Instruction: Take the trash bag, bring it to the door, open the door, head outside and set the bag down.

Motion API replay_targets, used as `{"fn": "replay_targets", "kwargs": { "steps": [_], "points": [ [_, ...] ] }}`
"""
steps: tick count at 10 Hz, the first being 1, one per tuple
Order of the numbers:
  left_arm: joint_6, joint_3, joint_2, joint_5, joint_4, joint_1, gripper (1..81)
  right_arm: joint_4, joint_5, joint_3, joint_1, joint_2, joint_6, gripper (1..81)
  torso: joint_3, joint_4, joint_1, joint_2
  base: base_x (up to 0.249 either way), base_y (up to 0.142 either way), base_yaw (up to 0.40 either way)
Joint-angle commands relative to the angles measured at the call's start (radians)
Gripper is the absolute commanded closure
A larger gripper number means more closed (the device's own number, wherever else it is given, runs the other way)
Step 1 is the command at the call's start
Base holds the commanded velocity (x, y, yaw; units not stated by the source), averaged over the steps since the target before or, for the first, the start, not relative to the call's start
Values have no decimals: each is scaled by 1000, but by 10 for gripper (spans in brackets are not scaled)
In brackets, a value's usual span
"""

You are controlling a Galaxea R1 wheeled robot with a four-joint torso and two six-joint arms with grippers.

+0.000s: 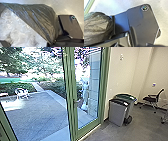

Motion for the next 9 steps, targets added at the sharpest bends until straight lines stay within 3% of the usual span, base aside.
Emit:
{"fn": "replay_targets", "kwargs": {
  "steps": [1,9],
  "points": [
    [5,1,9,50,14,-53,811,-5,-47,4,53,5,-3,10,0,0,0,0,152,-65,0],
    [5,-2,9,51,14,-53,811,-4,-47,2,53,5,-3,10,0,0,0,0,152,-65,0]
  ]
}}
